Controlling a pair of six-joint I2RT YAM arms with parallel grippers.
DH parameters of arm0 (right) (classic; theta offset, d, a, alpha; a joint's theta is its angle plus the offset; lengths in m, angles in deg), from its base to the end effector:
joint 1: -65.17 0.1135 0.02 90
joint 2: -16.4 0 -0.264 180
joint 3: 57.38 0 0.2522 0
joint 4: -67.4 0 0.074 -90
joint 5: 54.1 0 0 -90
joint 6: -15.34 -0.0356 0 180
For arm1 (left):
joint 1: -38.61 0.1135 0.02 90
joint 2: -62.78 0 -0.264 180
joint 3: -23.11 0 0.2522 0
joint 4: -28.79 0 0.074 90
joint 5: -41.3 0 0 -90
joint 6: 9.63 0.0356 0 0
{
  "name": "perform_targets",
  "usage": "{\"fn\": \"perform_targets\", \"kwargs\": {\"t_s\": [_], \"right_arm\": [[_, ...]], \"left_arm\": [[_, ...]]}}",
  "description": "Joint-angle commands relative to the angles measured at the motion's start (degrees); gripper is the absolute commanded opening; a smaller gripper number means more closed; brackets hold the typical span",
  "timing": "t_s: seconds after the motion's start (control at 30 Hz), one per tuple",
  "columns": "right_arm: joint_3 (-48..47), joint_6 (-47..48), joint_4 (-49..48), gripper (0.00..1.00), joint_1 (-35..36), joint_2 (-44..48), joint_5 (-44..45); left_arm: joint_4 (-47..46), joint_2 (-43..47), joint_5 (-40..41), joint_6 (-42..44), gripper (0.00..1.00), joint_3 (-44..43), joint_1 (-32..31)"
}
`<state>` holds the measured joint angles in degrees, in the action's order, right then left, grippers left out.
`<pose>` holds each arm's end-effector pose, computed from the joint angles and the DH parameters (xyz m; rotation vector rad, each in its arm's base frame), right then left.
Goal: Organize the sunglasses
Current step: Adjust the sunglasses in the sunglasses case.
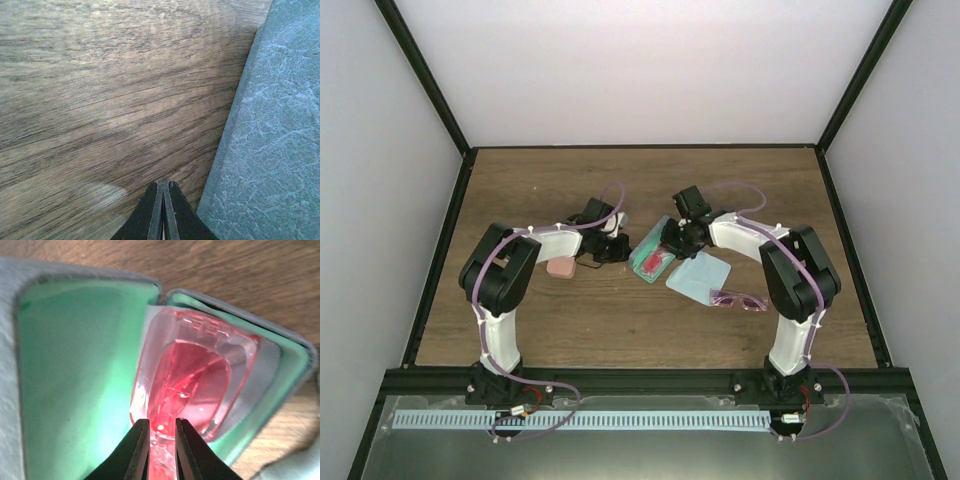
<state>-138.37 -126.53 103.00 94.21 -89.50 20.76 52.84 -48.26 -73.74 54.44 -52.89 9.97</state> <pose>0.3228 0.1899 0.1668 0.4612 2.7823 0.7663 0.3226 -0.1934 0.1239 0.2317 2.7208 -0.8833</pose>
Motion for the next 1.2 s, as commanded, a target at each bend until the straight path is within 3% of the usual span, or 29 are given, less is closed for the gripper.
{"fn": "perform_targets", "kwargs": {"t_s": [0.0,0.2,0.63,1.17], "right_arm": [[-0.3,2.1,3.9,0.16,0.4,4.0,3.4],[-5.5,4.4,5.4,0.18,0.4,4.2,4.7],[-10.2,4.3,2.8,0.18,0.5,-6.2,-3.7],[-1.2,4.4,3.1,0.19,0.6,-0.1,-2.6]], "left_arm": [[1.5,-0.5,1.4,0.2,0.04,-0.1,-0.5],[1.8,-0.4,1.9,0.3,0.04,-0.5,-0.5],[2.4,1.2,3.7,0.4,0.04,1.2,-0.5],[2.4,1.1,3.9,0.3,0.04,1.7,-0.5]]}}
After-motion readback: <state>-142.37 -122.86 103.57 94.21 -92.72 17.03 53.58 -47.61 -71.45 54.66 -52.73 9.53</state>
